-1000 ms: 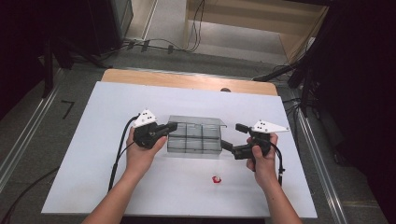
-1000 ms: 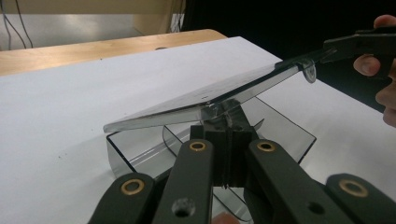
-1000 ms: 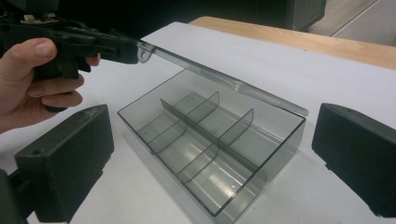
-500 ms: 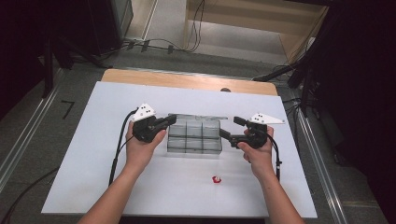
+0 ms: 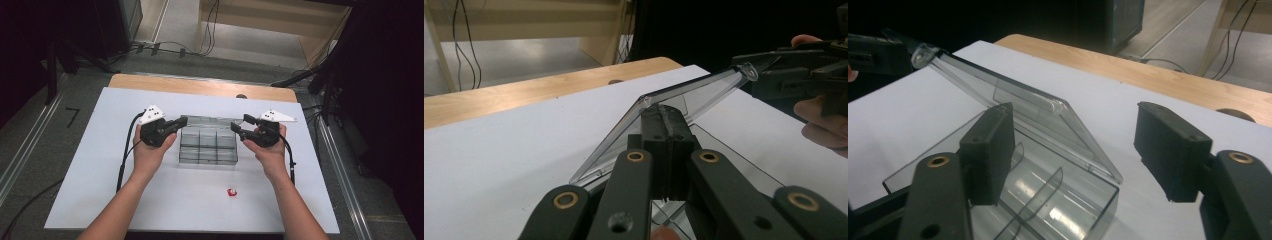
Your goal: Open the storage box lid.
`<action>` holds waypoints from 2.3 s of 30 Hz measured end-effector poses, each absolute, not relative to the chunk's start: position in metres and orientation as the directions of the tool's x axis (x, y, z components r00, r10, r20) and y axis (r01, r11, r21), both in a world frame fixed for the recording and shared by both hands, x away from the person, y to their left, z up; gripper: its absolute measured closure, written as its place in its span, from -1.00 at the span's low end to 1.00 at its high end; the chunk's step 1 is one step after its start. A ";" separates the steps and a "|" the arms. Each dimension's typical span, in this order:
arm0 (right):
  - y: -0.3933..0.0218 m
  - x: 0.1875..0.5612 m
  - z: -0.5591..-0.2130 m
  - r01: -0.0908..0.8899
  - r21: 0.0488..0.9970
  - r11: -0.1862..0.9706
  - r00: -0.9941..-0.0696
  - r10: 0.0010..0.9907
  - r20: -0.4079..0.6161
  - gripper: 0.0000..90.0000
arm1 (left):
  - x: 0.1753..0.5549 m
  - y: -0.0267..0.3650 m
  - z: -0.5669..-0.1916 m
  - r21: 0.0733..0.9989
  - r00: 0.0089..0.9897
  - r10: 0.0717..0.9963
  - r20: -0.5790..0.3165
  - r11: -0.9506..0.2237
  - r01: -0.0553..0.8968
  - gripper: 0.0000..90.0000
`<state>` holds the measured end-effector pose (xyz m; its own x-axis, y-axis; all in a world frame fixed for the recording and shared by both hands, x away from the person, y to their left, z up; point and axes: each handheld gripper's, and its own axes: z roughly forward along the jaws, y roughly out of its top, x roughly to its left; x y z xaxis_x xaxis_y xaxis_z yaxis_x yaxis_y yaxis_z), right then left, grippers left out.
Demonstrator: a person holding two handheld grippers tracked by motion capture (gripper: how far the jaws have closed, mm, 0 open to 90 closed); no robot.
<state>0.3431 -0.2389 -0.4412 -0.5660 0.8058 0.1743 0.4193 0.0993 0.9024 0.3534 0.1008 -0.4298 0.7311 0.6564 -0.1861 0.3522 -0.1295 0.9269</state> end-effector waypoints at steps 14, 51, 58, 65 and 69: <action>-0.235 0.358 -0.440 0.390 0.914 0.110 -0.592 0.790 0.157 0.21 | 0.359 0.111 -0.427 0.918 0.728 0.644 -0.234 -0.101 0.384 0.91; -0.241 0.395 -0.457 0.455 0.890 -0.007 -0.517 0.812 0.271 0.47 | 0.422 0.104 -0.480 0.876 0.693 0.661 -0.288 -0.110 0.469 0.66; -0.240 0.397 -0.466 0.473 0.881 0.000 -0.500 0.824 0.268 0.48 | 0.424 0.105 -0.481 0.876 0.691 0.667 -0.279 -0.118 0.468 0.76; -0.243 0.398 -0.481 0.505 0.862 -0.040 -0.469 0.826 0.312 0.66 | 0.427 0.105 -0.484 0.867 0.670 0.678 -0.302 -0.097 0.489 0.82; -0.245 0.400 -0.487 0.520 0.852 -0.063 -0.467 0.814 0.345 0.68 | 0.429 0.106 -0.486 0.859 0.664 0.674 -0.326 -0.083 0.506 0.83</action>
<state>0.3998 -0.2454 -0.4874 -0.4671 0.8142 0.3448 0.5199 -0.0626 0.8520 0.4293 0.1056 -0.4859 0.6635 0.6737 -0.3255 0.5057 -0.0832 0.8587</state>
